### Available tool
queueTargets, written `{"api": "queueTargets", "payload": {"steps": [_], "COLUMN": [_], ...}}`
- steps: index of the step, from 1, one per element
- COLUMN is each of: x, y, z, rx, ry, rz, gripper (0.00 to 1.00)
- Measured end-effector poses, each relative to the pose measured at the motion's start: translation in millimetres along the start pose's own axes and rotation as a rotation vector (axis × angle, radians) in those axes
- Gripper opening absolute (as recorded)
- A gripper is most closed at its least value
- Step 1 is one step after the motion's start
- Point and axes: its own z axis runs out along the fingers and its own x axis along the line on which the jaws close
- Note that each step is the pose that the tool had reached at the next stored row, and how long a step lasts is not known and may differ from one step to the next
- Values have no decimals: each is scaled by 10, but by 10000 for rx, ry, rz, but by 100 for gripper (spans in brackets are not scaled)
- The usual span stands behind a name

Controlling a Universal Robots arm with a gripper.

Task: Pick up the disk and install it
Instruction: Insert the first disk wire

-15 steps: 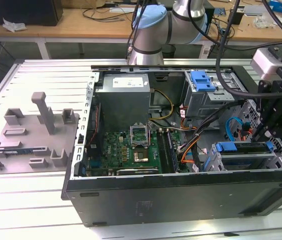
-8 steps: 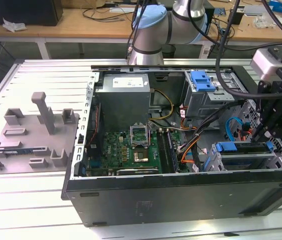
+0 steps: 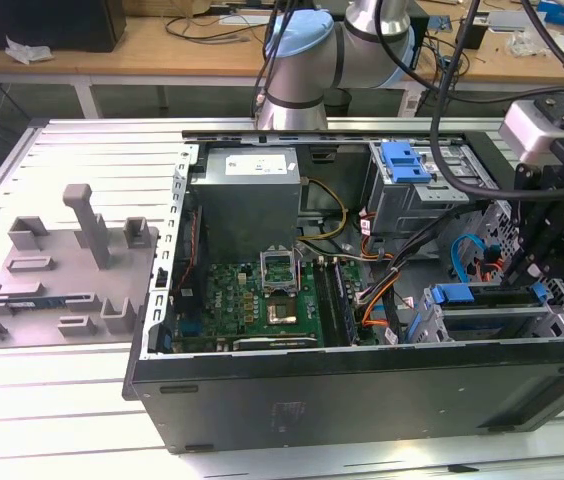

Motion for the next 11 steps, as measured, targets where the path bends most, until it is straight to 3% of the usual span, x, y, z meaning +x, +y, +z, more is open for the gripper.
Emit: {"api": "queueTargets", "payload": {"steps": [11], "x": [-3], "y": [-5], "z": [36], "rx": [0], "ry": [-1], "rz": [0], "gripper": [16]}}
